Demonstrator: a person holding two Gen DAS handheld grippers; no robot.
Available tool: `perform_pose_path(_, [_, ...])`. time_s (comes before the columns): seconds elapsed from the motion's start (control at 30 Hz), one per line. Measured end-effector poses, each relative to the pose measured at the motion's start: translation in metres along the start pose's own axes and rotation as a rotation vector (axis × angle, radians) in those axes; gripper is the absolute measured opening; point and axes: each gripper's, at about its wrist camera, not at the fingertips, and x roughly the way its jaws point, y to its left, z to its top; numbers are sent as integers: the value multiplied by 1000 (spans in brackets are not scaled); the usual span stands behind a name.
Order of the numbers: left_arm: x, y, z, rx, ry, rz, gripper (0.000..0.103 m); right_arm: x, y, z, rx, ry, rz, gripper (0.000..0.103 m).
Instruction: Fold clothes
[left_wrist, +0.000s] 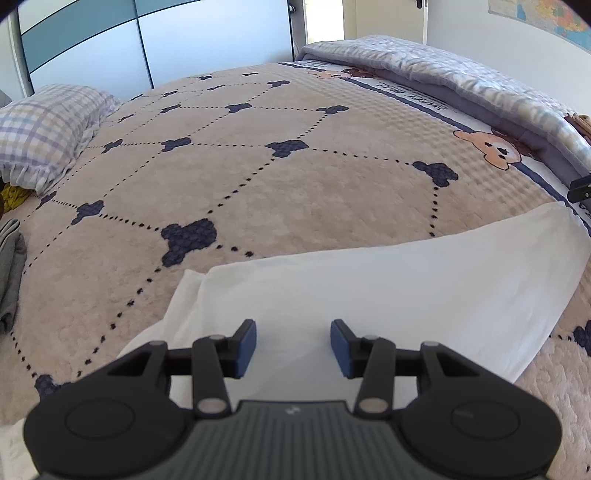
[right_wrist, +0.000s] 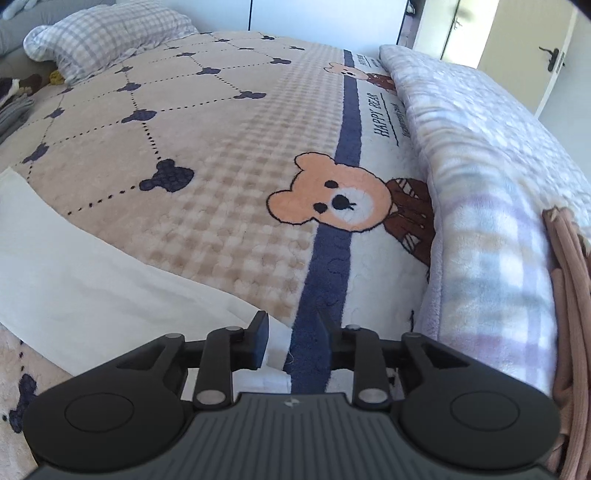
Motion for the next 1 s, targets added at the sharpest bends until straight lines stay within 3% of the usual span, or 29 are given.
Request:
perform_pose_path(0.17, [1, -4, 1, 8, -1, -4, 50, 19, 13, -3, -62, 64, 54, 25])
perform_pose_path(0.23, [0, -5, 2, 9, -3, -6, 51, 23, 19, -3, -88, 73, 73, 6])
perform_pose_path(0.3, [-1, -4, 1, 9, -7, -7, 51, 19, 20, 0, -93, 53, 41, 1])
perform_pose_path(0.37, [-2, -2, 1, 6, -10, -5, 51, 12, 20, 4, -103, 19, -15, 1])
perform_pose_path(0.5, [-2, 0, -1, -1, -7, 0, 51, 1, 17, 10, -73, -47, -17, 1])
perform_pose_path(0.77, [-3, 0, 0, -4, -12, 10, 53, 20, 18, 3, -106, 36, -64, 1])
perform_pose_path(0.9, [-4, 0, 1, -3, -18, 12, 55, 14, 13, 3, -85, 5, -135, 4])
perform_pose_path(1.0, [-6, 1, 1, -6, -24, 12, 56, 0, 2, -1, -7, -15, -98, 7])
